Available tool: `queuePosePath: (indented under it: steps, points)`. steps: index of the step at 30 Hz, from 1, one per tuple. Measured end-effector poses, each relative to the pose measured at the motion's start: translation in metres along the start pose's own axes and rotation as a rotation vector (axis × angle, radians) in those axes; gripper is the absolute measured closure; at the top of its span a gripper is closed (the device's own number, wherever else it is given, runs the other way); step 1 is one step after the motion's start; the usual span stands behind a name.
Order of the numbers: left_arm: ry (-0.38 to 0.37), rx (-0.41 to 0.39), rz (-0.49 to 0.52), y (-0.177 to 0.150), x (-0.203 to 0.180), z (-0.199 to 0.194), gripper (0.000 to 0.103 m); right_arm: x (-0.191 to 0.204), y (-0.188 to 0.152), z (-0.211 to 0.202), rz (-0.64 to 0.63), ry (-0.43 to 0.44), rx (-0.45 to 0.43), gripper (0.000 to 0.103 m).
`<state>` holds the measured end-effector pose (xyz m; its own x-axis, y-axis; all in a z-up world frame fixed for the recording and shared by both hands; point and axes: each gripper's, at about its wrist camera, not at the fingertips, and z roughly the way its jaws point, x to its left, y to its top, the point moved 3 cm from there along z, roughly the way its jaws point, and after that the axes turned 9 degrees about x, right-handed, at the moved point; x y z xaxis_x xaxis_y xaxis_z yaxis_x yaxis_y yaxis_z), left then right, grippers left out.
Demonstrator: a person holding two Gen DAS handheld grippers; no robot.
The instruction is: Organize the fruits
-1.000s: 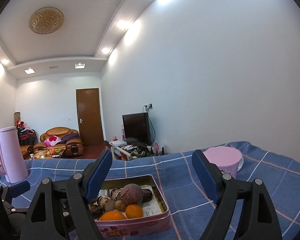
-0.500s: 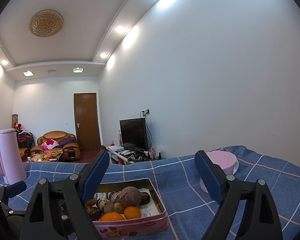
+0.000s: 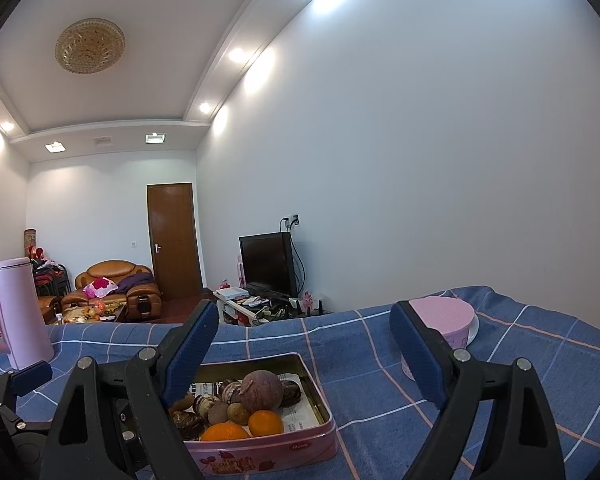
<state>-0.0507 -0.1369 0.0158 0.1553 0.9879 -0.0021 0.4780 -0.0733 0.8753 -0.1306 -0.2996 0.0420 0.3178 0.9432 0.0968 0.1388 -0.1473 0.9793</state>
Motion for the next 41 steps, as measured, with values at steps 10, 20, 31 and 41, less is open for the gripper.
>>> queuePosePath:
  steps: [10, 20, 31, 41]
  points:
    - [0.000, 0.000, 0.001, 0.0001, 0.0000, 0.0000, 0.000, -0.0011, 0.0000, 0.0044, 0.007, -0.002, 0.008, 0.014]
    - [0.008, 0.010, -0.007, -0.0003, 0.0006, 0.0021, 0.000, -0.0007, -0.0010, 0.0047, 0.006, -0.006, 0.007, 0.014]
    - [-0.001, 0.033, 0.002, -0.0009, 0.0012, 0.0047, 0.000, -0.0024, -0.0020, 0.0057, 0.015, -0.017, 0.018, 0.014]
    - [-0.009, 0.053, 0.003, -0.0005, 0.0029, 0.0069, 0.000, -0.0025, -0.0018, 0.0080, 0.015, -0.020, 0.031, 0.014]
